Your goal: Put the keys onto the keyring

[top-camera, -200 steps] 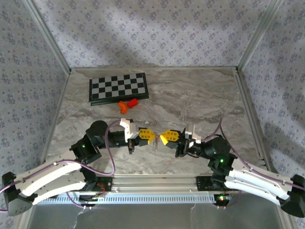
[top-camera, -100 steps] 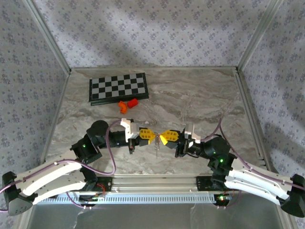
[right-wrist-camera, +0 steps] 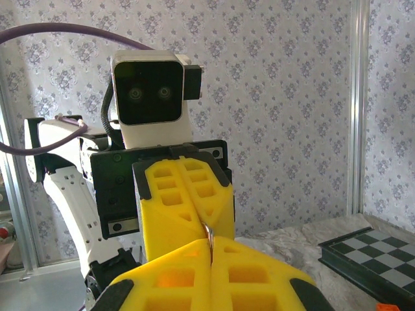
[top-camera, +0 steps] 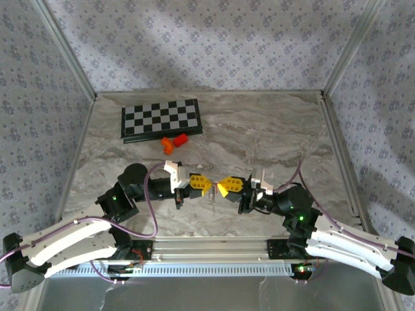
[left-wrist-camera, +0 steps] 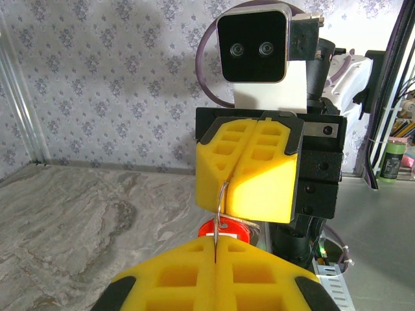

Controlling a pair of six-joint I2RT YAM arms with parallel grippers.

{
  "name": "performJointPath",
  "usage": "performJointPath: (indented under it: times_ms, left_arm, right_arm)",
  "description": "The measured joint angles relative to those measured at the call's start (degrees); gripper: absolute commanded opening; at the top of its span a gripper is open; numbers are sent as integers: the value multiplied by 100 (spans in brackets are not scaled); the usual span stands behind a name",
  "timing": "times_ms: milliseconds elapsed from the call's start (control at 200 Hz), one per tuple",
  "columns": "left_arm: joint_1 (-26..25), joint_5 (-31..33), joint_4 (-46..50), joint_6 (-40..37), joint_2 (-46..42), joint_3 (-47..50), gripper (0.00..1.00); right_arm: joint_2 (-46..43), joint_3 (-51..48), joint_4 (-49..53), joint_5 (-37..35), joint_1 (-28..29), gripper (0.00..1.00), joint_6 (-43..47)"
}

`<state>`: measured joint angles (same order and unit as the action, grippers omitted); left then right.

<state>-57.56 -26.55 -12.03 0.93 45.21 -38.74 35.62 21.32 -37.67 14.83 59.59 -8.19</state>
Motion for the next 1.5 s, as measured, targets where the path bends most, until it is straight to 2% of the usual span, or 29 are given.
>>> performJointPath:
  times_ms: [1499]
  left_arm:
    - [0, -96, 4, 0, 0, 0, 0]
  right_arm:
    - [-118, -85, -28, -2, -11, 0, 0]
